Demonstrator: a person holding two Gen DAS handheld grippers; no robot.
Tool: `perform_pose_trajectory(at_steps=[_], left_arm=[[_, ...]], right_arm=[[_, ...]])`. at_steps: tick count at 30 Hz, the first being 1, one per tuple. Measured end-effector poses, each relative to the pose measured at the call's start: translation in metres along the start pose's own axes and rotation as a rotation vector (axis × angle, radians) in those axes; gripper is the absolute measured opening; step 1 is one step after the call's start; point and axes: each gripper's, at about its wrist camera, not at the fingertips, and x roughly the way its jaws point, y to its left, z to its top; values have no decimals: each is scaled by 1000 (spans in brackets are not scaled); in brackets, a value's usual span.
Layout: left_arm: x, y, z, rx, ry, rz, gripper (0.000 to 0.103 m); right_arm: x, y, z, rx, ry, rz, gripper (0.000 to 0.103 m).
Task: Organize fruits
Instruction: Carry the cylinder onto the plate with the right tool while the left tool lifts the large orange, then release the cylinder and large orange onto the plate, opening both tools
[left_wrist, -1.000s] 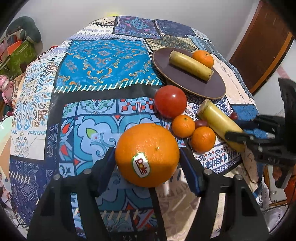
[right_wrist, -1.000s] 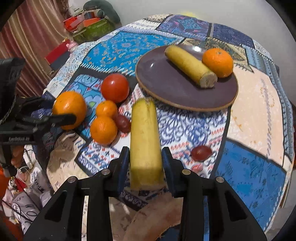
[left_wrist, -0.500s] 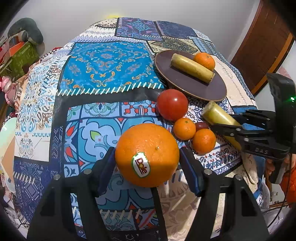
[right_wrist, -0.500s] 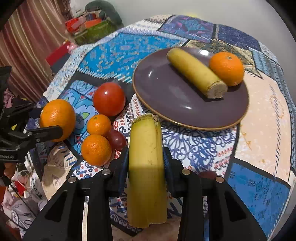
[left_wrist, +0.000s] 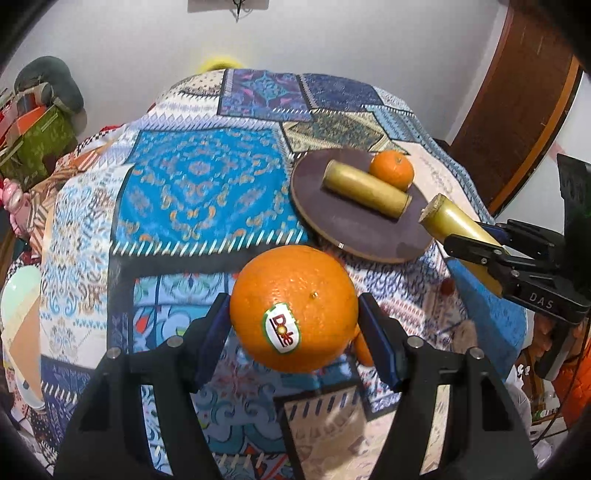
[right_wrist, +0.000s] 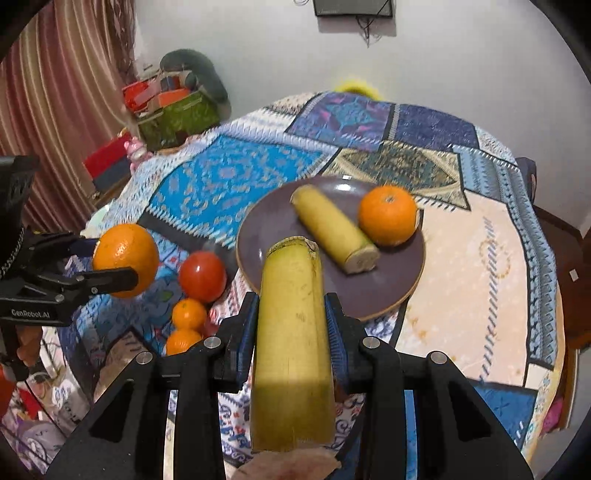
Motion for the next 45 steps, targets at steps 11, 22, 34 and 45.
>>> perform_pose_trajectory(at_steps=[11, 22, 34, 45], left_arm=[[28, -10, 49, 11, -10, -26, 68], [76, -15, 74, 23, 43, -39, 68], [98, -20, 84, 57, 64, -28, 68], [108, -27, 92, 74, 73, -20, 68]], right_arm=[[12, -7, 26, -5, -42, 10, 32], [64, -9, 38, -59, 26, 62, 32], [85, -9, 43, -136, 43, 69, 32], [91, -14, 42, -115, 54, 62, 32]])
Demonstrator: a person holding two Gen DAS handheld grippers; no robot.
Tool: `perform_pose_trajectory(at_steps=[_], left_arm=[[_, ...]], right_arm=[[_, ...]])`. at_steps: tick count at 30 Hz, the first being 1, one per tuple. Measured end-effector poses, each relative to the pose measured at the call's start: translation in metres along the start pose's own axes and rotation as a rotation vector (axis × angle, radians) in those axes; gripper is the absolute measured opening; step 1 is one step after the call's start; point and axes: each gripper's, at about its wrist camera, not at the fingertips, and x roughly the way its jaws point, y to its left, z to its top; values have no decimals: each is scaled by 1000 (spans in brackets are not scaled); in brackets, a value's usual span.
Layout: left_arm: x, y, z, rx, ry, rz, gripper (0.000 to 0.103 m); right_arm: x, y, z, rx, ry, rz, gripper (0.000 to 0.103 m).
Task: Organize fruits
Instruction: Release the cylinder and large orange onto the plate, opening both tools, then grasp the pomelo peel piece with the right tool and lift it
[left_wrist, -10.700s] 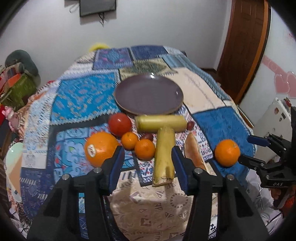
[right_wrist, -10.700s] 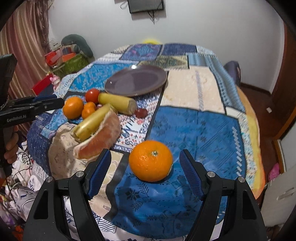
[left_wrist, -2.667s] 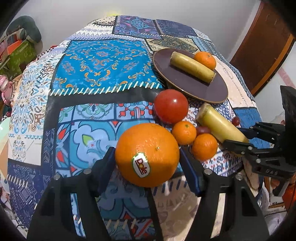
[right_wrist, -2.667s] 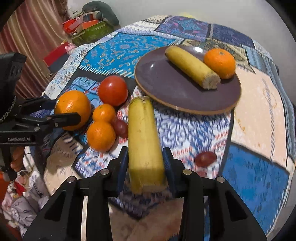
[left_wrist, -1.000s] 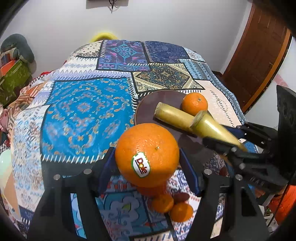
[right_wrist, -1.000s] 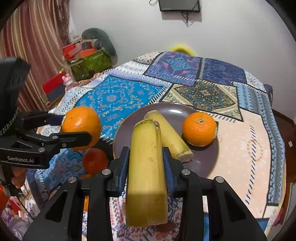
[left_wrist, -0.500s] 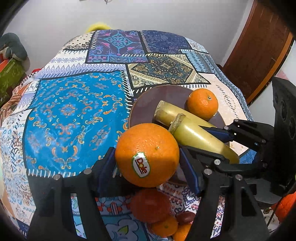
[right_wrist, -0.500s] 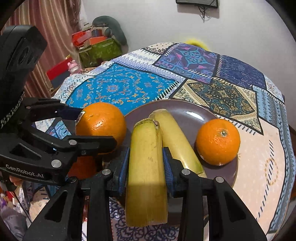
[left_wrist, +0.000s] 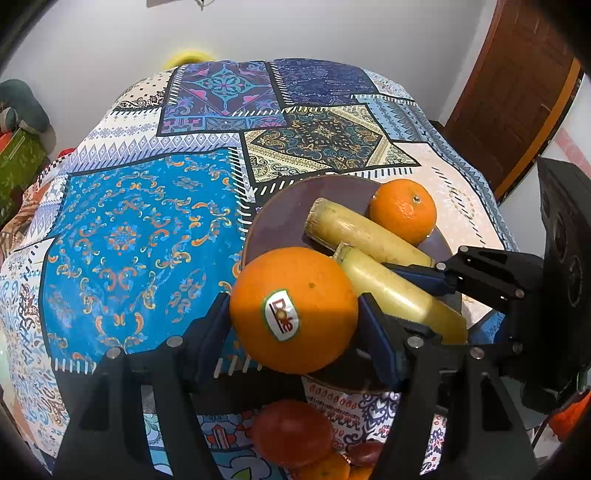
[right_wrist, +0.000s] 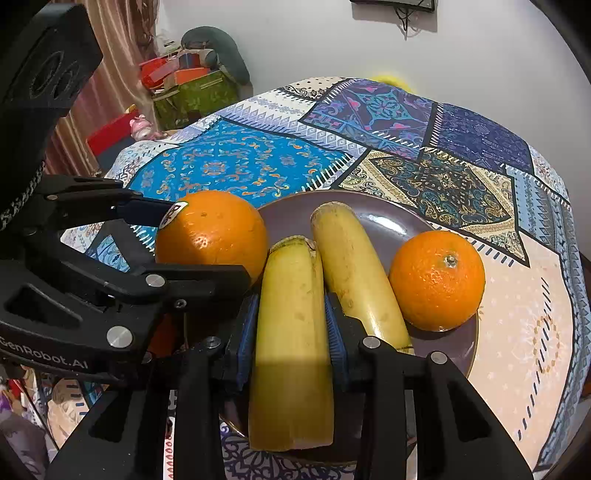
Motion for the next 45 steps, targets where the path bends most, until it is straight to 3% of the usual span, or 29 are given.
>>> perform_pose_trajectory(at_steps=[7, 15, 21, 31, 33, 35, 40, 45], left_arm=[[8, -7, 2, 25, 5, 32, 68], [4, 5, 7, -50, 1, -31, 68], [-16, -7, 0, -9, -38, 4, 69], [-92, -16, -23, -9, -166, 27, 69], [-110, -19, -30, -4, -196, 34, 69], [-129, -22, -39, -2, -223, 38, 72], [-164, -30, -60, 16, -268, 58, 74], [-186, -34, -87, 21, -292, 57, 77]], right_arm=[[-2, 4, -1, -14, 27, -32, 33], [-19, -4, -10, 42, 23, 10, 33], [-31, 2, -15, 52, 19, -26, 34], [-75, 11, -25, 96, -39, -73, 35], [-86, 14, -27, 104, -51, -82, 38], [-101, 19, -31, 109, -74, -105, 47], [-131, 32, -41, 100, -114, -153, 50], [-157, 44, -55, 112, -133, -177, 60]])
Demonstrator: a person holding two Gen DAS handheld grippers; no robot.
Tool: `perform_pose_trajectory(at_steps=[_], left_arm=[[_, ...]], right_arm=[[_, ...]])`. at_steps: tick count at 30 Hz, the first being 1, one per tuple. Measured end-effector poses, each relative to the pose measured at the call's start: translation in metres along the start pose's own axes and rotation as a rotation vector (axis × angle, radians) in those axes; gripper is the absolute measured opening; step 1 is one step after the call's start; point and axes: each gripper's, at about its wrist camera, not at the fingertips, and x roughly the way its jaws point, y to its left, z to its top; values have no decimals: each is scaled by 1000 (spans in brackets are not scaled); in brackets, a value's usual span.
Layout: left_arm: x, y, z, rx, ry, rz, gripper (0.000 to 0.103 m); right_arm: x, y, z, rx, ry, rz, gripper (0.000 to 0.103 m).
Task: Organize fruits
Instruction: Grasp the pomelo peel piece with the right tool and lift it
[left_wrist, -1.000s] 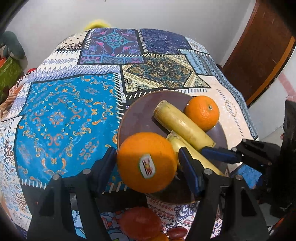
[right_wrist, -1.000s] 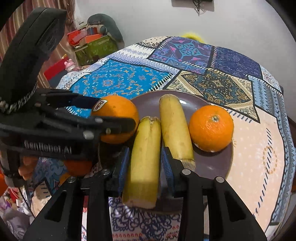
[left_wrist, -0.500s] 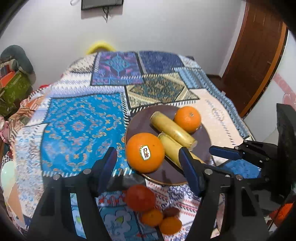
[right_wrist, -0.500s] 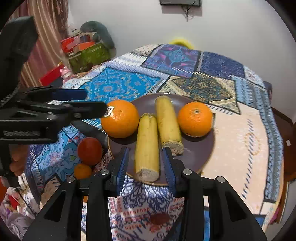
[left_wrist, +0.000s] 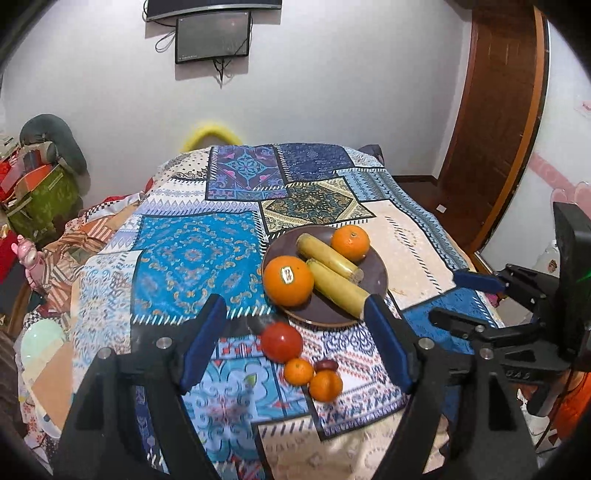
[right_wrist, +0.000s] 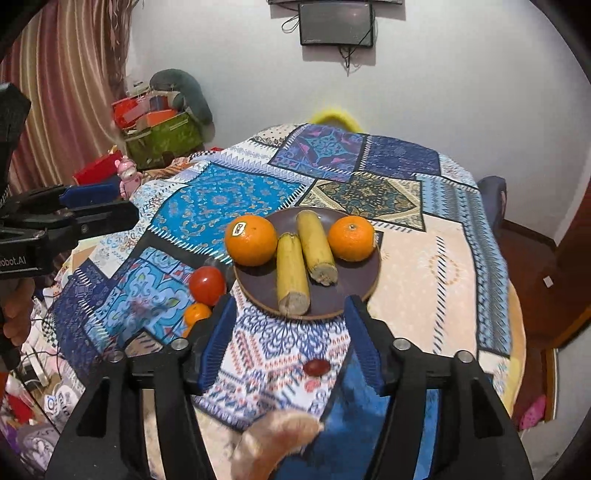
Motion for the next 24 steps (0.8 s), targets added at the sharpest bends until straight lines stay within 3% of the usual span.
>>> perform_pose_trajectory(at_steps=[7, 24], left_arm=[[-13, -3, -30, 10, 17, 16, 77], [11, -12, -73, 40, 110, -14, 75]], right_arm=[[-13, 10, -30, 7, 37, -18, 63], [36, 10, -97, 149, 266, 69, 63]])
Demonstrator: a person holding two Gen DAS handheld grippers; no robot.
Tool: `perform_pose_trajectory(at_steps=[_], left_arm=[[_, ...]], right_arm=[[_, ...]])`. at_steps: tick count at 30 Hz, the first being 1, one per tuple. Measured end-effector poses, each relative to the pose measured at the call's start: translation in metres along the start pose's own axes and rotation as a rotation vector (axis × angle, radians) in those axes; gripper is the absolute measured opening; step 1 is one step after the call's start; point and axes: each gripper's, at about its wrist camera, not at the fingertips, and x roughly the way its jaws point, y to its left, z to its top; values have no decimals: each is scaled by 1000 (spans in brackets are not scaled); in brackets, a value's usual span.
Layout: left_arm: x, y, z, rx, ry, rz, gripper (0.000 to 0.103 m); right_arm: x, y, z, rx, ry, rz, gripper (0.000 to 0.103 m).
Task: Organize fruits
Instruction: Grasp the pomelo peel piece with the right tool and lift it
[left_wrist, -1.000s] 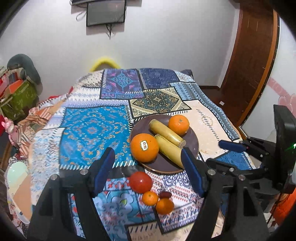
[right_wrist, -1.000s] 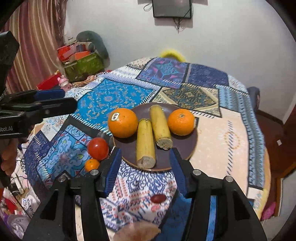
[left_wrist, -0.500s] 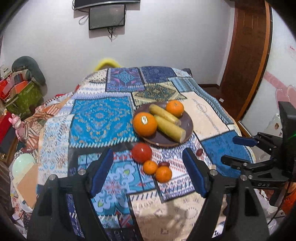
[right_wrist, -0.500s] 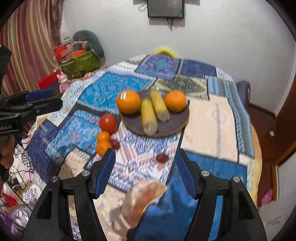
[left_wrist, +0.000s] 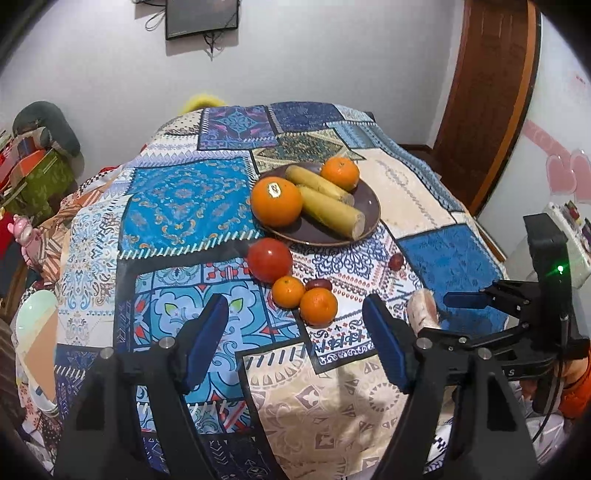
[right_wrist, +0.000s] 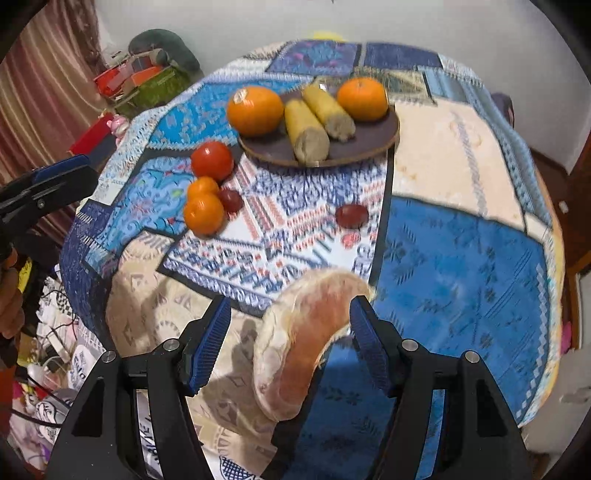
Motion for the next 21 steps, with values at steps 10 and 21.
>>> perform_pose_trajectory(at_steps=[10, 21], left_arm=[[20, 4, -1, 11, 25, 2, 74], [58, -4, 0, 63, 132, -37, 74]], right_arm=[[17, -6, -15, -3, 62, 7, 62], [13, -14, -8, -71, 30, 4, 42]])
